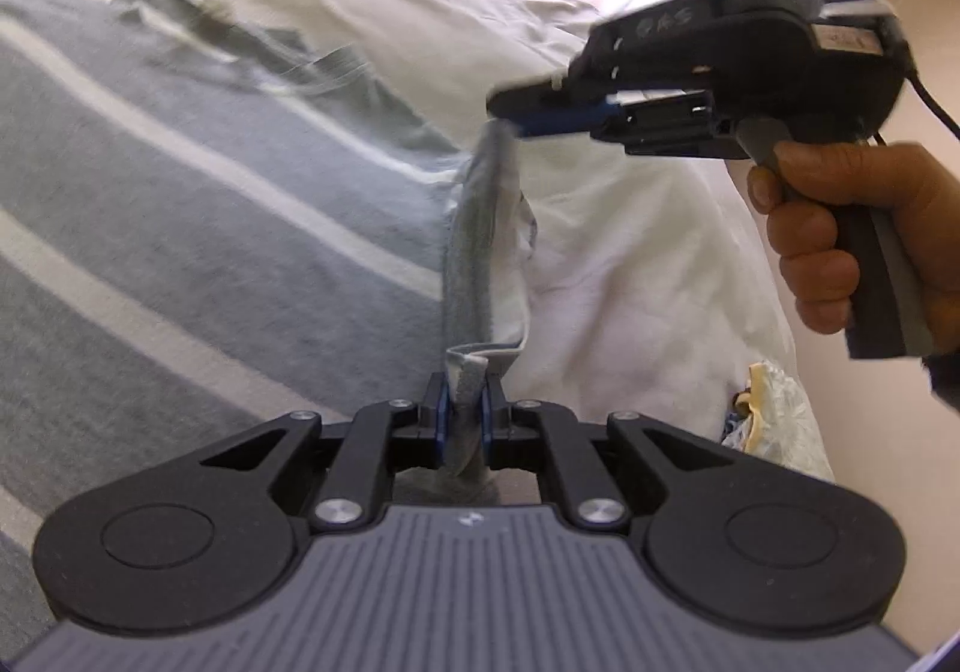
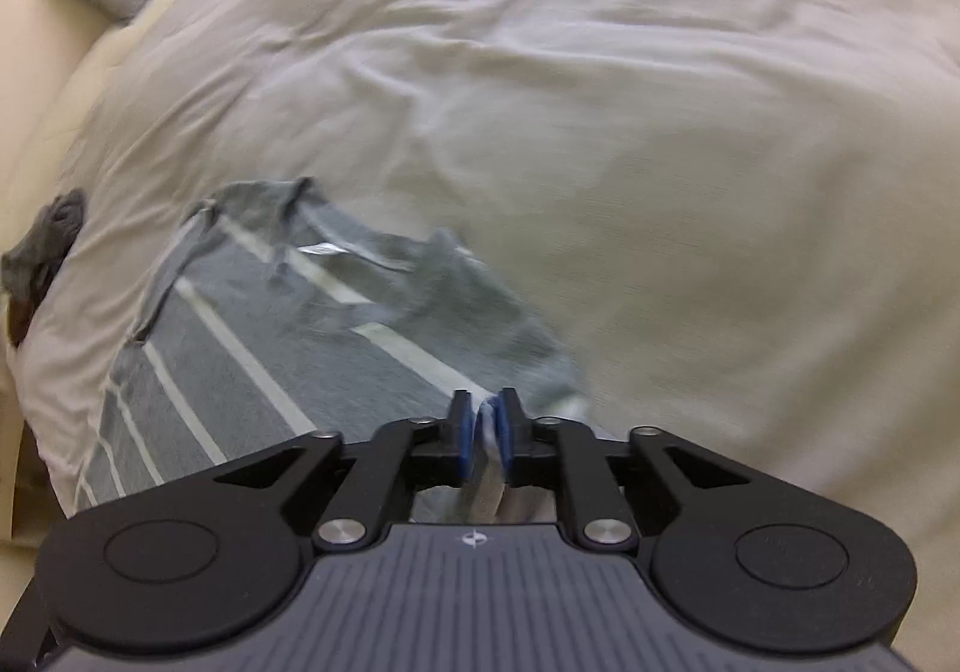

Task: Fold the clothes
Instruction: 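Grasp the other side edge of the striped shirt with the left gripper, then fold the held side inward over the shirt back with the left gripper, then release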

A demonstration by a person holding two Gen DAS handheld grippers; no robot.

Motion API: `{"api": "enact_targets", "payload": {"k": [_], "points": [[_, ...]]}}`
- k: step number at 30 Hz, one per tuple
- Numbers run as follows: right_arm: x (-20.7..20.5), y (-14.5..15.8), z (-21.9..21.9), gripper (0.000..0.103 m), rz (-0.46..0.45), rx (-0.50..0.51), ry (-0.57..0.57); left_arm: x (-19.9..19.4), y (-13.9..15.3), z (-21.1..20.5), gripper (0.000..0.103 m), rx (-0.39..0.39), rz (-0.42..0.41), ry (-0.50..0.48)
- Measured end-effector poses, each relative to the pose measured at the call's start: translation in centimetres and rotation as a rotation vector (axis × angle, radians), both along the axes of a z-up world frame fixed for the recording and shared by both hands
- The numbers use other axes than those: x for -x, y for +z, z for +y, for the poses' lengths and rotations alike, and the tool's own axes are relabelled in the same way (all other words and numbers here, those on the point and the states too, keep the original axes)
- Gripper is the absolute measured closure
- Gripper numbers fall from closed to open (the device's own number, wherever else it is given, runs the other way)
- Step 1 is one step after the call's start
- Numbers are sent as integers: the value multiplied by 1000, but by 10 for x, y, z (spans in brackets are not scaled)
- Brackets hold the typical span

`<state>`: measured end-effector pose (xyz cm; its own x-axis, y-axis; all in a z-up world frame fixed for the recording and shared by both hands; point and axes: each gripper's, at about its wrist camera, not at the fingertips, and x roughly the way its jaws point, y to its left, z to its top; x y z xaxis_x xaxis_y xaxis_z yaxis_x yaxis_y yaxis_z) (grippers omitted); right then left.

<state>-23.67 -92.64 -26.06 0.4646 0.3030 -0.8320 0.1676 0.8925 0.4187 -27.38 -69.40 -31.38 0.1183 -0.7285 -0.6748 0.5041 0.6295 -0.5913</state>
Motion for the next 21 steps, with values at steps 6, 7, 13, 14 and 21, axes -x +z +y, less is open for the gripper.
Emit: {"api": "enact_targets", "payload": {"k": [6,7,13,14,21], "points": [[25,15,1,70,-118,105,-38,-5,-3,21,94,37,74,90],[32,14,1,70,-114,121,-47,-6,-5,24,94,42,93,112],[69,-10,11,70,-27,188,-20,-6,-6,41,91,56,175,215],[71,-13,15,70,-24,183,-1,-6,-6,43,88,55,181,226],[53,-29,51,71,-61,240,170,4,8,41,83,-21,75,167]]}}
